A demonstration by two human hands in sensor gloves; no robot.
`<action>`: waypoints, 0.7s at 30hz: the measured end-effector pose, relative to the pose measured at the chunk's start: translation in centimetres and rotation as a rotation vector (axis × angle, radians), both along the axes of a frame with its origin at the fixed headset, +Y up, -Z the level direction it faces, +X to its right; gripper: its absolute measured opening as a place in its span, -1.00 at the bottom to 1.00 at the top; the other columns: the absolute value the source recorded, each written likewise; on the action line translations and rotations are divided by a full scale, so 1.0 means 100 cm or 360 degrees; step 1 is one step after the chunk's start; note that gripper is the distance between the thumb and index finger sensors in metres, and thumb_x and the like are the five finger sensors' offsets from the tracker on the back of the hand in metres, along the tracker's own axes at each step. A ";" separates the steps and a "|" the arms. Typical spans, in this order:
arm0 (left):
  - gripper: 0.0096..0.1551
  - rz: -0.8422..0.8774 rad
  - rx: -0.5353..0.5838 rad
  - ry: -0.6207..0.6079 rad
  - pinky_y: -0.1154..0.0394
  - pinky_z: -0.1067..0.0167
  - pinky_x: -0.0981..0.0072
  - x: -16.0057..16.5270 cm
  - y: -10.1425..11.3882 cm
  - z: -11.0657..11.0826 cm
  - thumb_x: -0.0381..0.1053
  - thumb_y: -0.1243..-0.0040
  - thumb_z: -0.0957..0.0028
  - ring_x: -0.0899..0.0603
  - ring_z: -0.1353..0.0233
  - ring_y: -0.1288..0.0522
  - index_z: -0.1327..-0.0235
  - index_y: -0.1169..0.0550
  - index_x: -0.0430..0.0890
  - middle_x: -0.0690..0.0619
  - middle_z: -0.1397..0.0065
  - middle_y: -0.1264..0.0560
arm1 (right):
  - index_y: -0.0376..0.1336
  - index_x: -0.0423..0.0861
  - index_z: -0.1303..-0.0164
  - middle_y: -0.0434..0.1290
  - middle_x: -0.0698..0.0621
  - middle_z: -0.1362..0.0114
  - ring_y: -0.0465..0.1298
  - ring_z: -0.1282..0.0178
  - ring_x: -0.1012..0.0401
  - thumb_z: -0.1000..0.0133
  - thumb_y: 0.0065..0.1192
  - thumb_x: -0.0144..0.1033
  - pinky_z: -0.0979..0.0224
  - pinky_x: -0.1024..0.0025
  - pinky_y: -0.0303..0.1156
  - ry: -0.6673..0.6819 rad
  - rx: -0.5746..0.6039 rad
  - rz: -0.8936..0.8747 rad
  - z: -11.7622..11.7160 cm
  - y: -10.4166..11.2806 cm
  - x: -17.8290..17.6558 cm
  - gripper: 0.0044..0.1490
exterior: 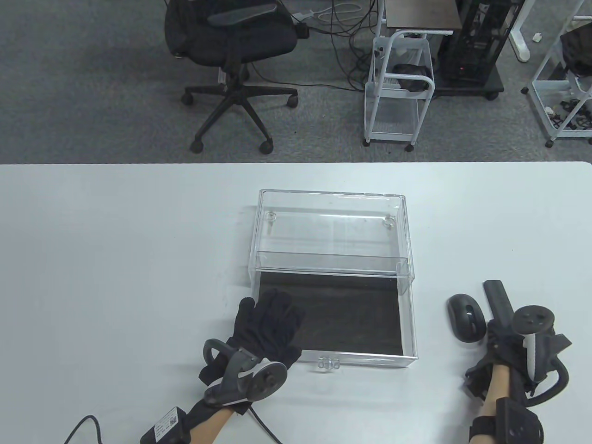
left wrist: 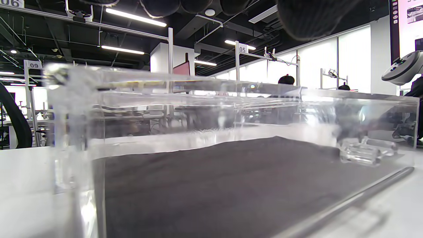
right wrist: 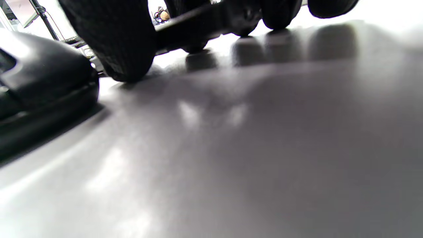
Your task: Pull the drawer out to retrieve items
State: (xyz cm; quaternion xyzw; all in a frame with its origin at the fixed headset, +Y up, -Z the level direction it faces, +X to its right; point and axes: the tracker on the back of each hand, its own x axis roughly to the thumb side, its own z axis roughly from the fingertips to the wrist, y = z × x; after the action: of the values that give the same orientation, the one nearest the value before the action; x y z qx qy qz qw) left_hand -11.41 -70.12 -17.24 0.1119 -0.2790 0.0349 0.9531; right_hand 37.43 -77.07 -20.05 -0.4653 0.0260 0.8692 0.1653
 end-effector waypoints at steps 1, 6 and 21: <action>0.00 -0.0001 -0.0002 0.0001 -0.05 -0.52 -0.54 0.000 0.000 0.000 0.32 -0.11 -0.06 -0.39 -0.76 -0.03 -0.71 -0.04 0.06 -0.18 -0.81 0.04 | 0.11 -0.13 -0.64 -0.02 -0.36 -0.74 0.03 -0.68 -0.38 -0.14 0.37 0.07 -0.53 -0.46 0.07 0.0000 -0.0002 0.0000 0.000 0.000 0.000 -0.05; 0.00 -0.0002 -0.0012 0.0002 -0.05 -0.52 -0.54 0.000 0.000 -0.001 0.32 -0.11 -0.06 -0.39 -0.76 -0.03 -0.71 -0.04 0.06 -0.18 -0.81 0.04 | 0.12 -0.14 -0.64 -0.01 -0.37 -0.74 0.03 -0.67 -0.39 -0.14 0.36 0.05 -0.53 -0.46 0.08 0.0007 0.0005 -0.0001 0.000 0.001 -0.001 -0.05; 0.00 0.0043 -0.0015 0.0020 -0.05 -0.52 -0.54 -0.003 0.001 -0.003 0.31 -0.12 -0.06 -0.39 -0.76 -0.03 -0.71 -0.04 0.06 -0.18 -0.80 0.03 | 0.00 -0.19 -0.74 0.01 -0.39 -0.73 0.07 -0.65 -0.40 -0.15 0.27 0.10 -0.50 -0.48 0.07 0.0341 0.0589 0.0381 0.012 0.093 -0.064 0.06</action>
State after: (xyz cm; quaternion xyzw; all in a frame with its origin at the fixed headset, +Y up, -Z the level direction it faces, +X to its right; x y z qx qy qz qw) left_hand -11.75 -70.00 -17.52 0.1113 -0.2714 0.0485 0.9548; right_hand 31.06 -67.73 -18.81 -0.3320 -0.1714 0.9170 0.1399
